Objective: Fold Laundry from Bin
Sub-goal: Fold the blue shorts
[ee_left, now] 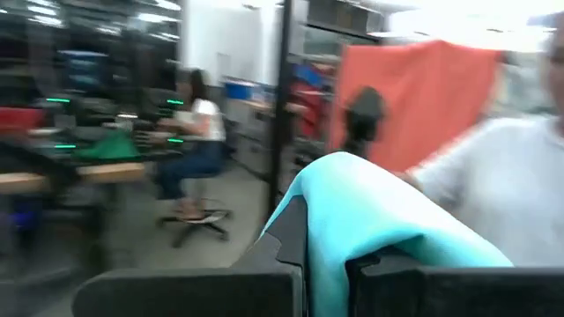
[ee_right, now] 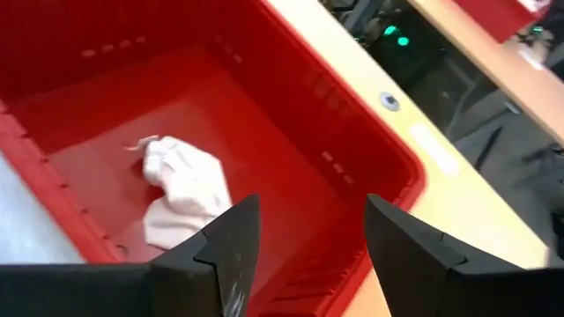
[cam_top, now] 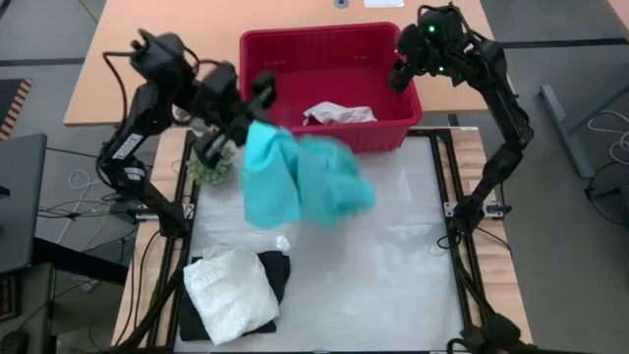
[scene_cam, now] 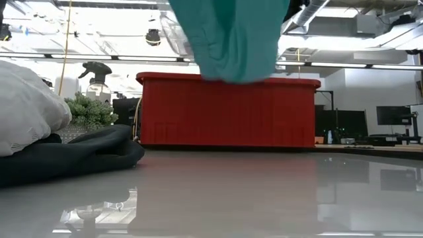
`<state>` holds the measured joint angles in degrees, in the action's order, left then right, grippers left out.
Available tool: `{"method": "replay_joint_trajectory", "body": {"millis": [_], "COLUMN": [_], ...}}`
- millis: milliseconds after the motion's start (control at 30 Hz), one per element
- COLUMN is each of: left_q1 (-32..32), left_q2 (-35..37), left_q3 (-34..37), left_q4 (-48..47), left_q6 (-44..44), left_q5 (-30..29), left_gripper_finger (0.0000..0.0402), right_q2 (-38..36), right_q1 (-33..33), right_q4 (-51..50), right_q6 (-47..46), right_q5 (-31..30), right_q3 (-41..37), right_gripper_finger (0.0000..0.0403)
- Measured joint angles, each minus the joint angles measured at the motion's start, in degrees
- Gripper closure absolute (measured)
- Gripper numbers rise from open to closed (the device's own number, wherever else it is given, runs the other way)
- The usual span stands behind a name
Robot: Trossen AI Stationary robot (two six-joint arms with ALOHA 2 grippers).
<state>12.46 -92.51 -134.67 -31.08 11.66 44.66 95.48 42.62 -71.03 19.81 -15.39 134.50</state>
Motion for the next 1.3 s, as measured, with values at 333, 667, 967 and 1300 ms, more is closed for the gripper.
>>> {"method": "replay_joint_trajectory", "body": {"millis": [333,667,967,1300], "left_q1": [-1.7,0.3,-0.1,-2.7], "left_q2": [-0.5,-8.8,-21.0,-31.5], "left_q3": [0.1,7.5,15.8,15.9], "left_q4": [-7.5,-14.1,-15.9,-11.8], "left_q6": [-6.3,-2.4,-13.6,-14.0], "left_q5": [-28.6,-35.2,-31.9,-8.0], "left_gripper_finger": [0.0401,0.0401,0.037,0.0222], "right_q2": [0.3,0.3,-0.8,-0.8], "right_q1": [-0.2,-0.7,-2.9,-5.9], "right_q4": [-3.8,-14.5,-18.9,-19.0], "right_q6": [-0.6,-5.7,-7.3,-6.0], "right_q5": [0.7,3.0,5.5,20.3], "right_q3": [0.0,0.0,0.0,0.1], "right_gripper_finger": [0.0179,0.0179,0.0179,0.0178]}}
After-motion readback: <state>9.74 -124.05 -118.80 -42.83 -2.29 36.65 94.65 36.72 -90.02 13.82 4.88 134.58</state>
